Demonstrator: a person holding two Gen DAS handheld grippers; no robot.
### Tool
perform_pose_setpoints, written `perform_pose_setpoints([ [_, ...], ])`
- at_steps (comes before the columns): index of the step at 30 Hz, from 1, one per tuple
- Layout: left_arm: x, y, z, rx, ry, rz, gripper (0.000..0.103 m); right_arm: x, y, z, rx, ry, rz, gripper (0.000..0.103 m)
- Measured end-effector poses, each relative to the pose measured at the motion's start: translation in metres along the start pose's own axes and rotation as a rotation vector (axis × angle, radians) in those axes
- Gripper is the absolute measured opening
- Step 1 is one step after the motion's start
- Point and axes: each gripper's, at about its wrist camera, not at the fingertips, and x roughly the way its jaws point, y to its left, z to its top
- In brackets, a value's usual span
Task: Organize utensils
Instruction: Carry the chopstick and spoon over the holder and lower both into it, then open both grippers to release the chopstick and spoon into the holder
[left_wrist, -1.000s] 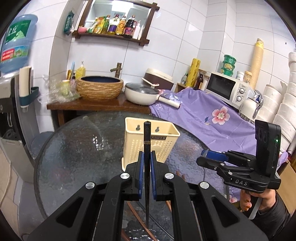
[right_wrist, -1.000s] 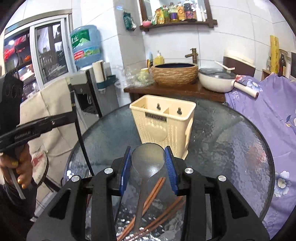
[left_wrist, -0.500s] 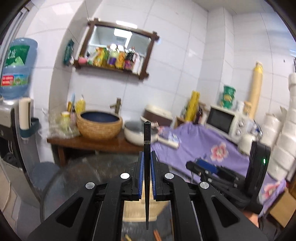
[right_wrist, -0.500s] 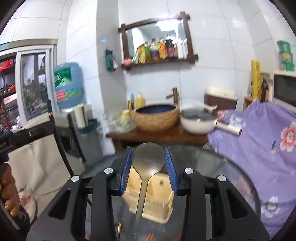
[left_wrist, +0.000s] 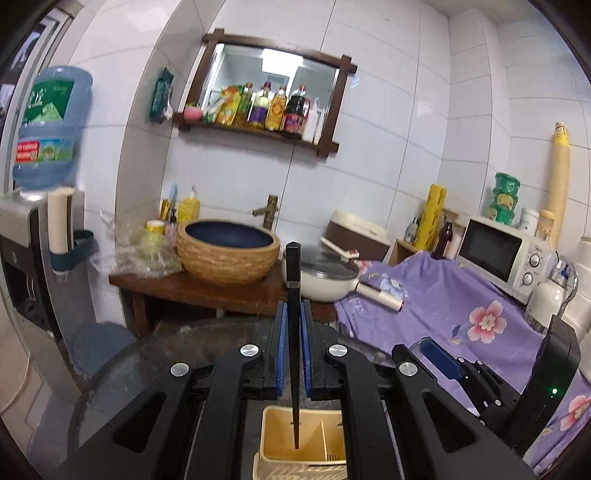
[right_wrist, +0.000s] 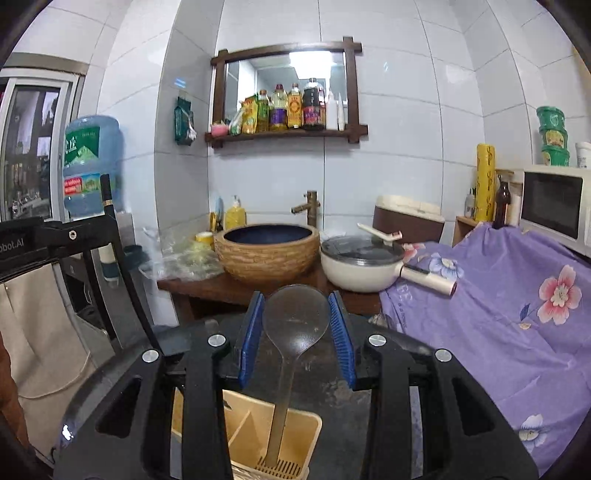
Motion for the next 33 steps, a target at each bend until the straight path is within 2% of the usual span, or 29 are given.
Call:
perform_pose_setpoints([
  [10,0.024,0.01,-0.055,0.012,0.112,0.006,0.007,0.015,0.0,-0.056,-0.016,0.089,0.008,0.037],
  [18,0.035,0.017,-0.081,0.01,0.169,0.02,0.007,0.013,0.0,-0.075,-0.04,0.119,-0.002,0.037],
  [20,0.038,0.017,-0.084,0.018,0.197,-0.001,0.007,0.012,-0.002,-0.075,-0.028,0.118,0.008,0.038],
  [23,0.035,0.016,-0.084,0.029,0.187,0.006,0.008,0.006,-0.005,-0.076,0.0,0.095,0.018,0.066],
  [25,0.029,0.017,-0.083,0.038,0.178,0.007,0.022,0.0,-0.005,-0.075,-0.007,0.078,0.01,0.068],
  [27,0.021,0.02,-0.082,0.027,0.164,0.0,0.043,-0.007,-0.004,-0.076,-0.023,0.078,0.006,0.068],
  [31,0.003,0.026,-0.086,0.027,0.148,0.013,0.06,-0.025,-0.005,-0.083,-0.022,0.108,0.012,0.072],
  [32,-0.002,0.029,-0.088,0.023,0.149,0.01,0.07,-0.029,-0.006,-0.085,-0.016,0.118,0.016,0.074],
  [33,-0.007,0.033,-0.091,0.017,0.152,0.006,0.075,-0.036,-0.008,-0.09,-0.002,0.14,0.025,0.076],
])
